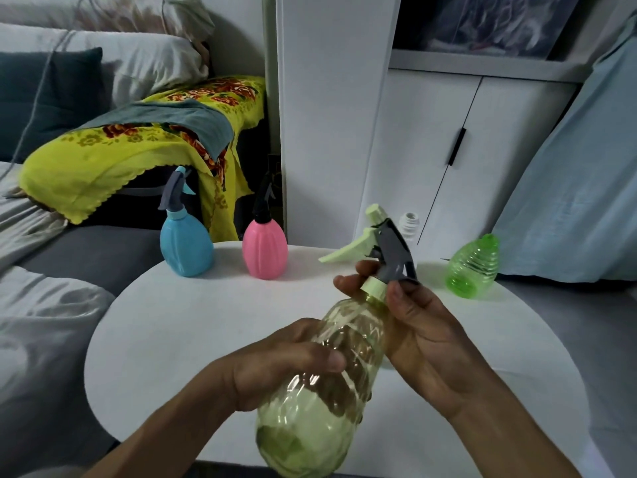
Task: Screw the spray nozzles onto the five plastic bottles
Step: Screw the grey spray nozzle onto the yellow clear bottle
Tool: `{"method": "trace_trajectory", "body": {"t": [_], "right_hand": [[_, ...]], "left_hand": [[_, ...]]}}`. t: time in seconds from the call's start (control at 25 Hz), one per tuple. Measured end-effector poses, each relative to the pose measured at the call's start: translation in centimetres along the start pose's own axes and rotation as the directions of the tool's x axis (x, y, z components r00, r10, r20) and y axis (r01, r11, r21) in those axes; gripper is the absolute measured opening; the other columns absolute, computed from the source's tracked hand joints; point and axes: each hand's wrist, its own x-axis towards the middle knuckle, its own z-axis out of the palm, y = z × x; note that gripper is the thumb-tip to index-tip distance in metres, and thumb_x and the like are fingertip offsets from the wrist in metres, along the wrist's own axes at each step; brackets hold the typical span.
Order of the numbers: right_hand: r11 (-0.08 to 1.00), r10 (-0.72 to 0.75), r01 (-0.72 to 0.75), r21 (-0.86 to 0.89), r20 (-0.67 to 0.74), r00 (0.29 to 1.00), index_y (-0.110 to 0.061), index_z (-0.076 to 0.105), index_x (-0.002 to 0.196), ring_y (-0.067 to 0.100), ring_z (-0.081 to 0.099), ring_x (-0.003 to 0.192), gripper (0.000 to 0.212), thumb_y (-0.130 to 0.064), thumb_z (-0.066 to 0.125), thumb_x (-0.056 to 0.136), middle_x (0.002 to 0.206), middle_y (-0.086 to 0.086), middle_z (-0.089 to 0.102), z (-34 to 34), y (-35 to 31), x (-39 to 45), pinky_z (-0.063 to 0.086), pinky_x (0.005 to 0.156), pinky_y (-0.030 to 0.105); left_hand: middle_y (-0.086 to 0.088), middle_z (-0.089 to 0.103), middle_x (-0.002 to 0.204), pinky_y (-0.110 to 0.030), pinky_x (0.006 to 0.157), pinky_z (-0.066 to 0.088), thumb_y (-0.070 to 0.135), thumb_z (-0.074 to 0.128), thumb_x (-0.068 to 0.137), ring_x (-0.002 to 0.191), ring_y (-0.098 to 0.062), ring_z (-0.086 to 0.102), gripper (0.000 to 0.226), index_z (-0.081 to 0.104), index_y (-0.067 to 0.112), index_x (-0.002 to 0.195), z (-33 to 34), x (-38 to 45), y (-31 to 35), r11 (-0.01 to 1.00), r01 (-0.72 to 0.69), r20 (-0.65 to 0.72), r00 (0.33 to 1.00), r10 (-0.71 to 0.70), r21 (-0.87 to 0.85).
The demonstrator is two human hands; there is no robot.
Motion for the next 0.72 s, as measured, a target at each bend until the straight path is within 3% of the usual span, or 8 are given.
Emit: {"method": "trace_trajectory", "body": {"t": [0.12, 0.24, 0.32, 0.4, 0.44, 0.52, 0.6, 0.72], "right_hand": [[0.979, -0.069, 0.051, -0.198, -0.083, 0.994, -0.016, 0.077, 0.098, 0.021, 0.070, 0.098, 0.038, -0.039, 0.085, 0.068, 0.096, 0.008, 0.077, 0.4, 0.2, 0.0, 0.055, 0.083, 0.034], [0.956, -0.146, 0.115, -0.269, -0.098, 0.984, -0.019, 0.079, 0.093, 0.016, 0.072, 0.090, 0.031, -0.040, 0.081, 0.071, 0.091, 0.003, 0.078, 0.9, 0.2, 0.0, 0.055, 0.077, 0.028], [0.930, -0.212, 0.157, -0.332, -0.139, 0.967, -0.019, 0.079, 0.093, 0.015, 0.073, 0.089, 0.029, -0.039, 0.077, 0.073, 0.091, 0.003, 0.078, 1.3, 0.2, 0.0, 0.056, 0.076, 0.025], [0.904, -0.290, 0.177, -0.390, -0.255, 0.922, -0.017, 0.079, 0.097, 0.017, 0.073, 0.093, 0.035, -0.038, 0.076, 0.070, 0.095, 0.005, 0.079, 1.2, 0.5, 0.1, 0.055, 0.079, 0.024], [0.904, -0.311, 0.177, -0.390, -0.313, 0.898, -0.016, 0.078, 0.098, 0.017, 0.072, 0.094, 0.037, -0.037, 0.076, 0.067, 0.095, 0.006, 0.079, 1.1, 0.7, 0.1, 0.055, 0.081, 0.025], [0.936, -0.258, 0.138, -0.325, -0.361, 0.896, -0.016, 0.079, 0.091, 0.019, 0.071, 0.090, 0.032, -0.032, 0.079, 0.064, 0.089, 0.004, 0.078, 0.7, 0.7, 0.2, 0.055, 0.083, 0.029], [0.980, -0.072, 0.018, -0.197, -0.267, 0.961, -0.012, 0.076, 0.077, 0.024, 0.067, 0.084, 0.025, -0.026, 0.087, 0.059, 0.080, 0.008, 0.073, 0.5, 0.1, 0.2, 0.056, 0.081, 0.035], [0.983, 0.082, -0.089, -0.158, -0.047, 0.996, -0.008, 0.061, 0.059, 0.030, 0.069, 0.087, 0.039, -0.032, 0.091, 0.060, 0.077, 0.014, 0.070, -0.1, -0.8, -0.3, 0.055, 0.083, 0.038]], "left_hand": [[-0.033, 0.064, 0.101, -0.056, 0.090, 0.047, 0.026, 0.071, 0.069, 0.093, -0.044, 0.061, 0.057, 0.059, -0.014, 0.108, 0.0, 0.3, -0.2, 0.996, -0.035, -0.067, 0.997, 0.041, 0.080], [-0.035, 0.066, 0.101, -0.051, 0.085, 0.051, 0.030, 0.072, 0.069, 0.089, -0.040, 0.065, 0.055, 0.061, -0.011, 0.105, 0.1, 0.3, 0.2, 0.983, -0.070, -0.120, 0.989, 0.091, 0.171], [-0.022, 0.071, 0.099, -0.040, 0.080, 0.056, 0.033, 0.073, 0.069, 0.089, -0.031, 0.068, 0.050, 0.065, 0.001, 0.106, 0.2, 0.2, 0.7, 0.968, -0.104, -0.153, 0.978, 0.141, 0.226], [0.001, 0.074, 0.101, -0.028, 0.079, 0.057, 0.042, 0.078, 0.066, 0.091, -0.015, 0.071, 0.048, 0.065, 0.027, 0.110, 0.7, 0.3, 0.7, 0.931, -0.100, -0.260, 0.945, 0.200, 0.351], [0.010, 0.073, 0.102, -0.026, 0.079, 0.057, 0.049, 0.081, 0.062, 0.091, -0.008, 0.070, 0.055, 0.061, 0.038, 0.111, 1.1, 0.4, 0.4, 0.887, -0.045, -0.346, 0.911, 0.226, 0.460], [0.018, 0.070, 0.097, -0.028, 0.077, 0.057, 0.057, 0.082, 0.053, 0.087, -0.002, 0.067, 0.064, 0.055, 0.042, 0.110, 2.5, 0.6, -0.6, 0.745, 0.093, -0.469, 0.826, 0.313, 0.661], [0.013, 0.071, 0.090, -0.037, 0.074, 0.057, 0.048, 0.083, 0.054, 0.080, -0.006, 0.068, 0.054, 0.058, 0.034, 0.100, 3.4, 0.9, -1.1, 0.750, 0.069, -0.434, 0.849, 0.303, 0.658], [-0.003, 0.070, 0.086, -0.046, 0.080, 0.057, 0.029, 0.082, 0.063, 0.080, -0.021, 0.067, 0.042, 0.062, 0.011, 0.097, 2.7, 0.8, -0.4, 0.878, -0.003, -0.147, 0.986, 0.083, 0.479]]}}
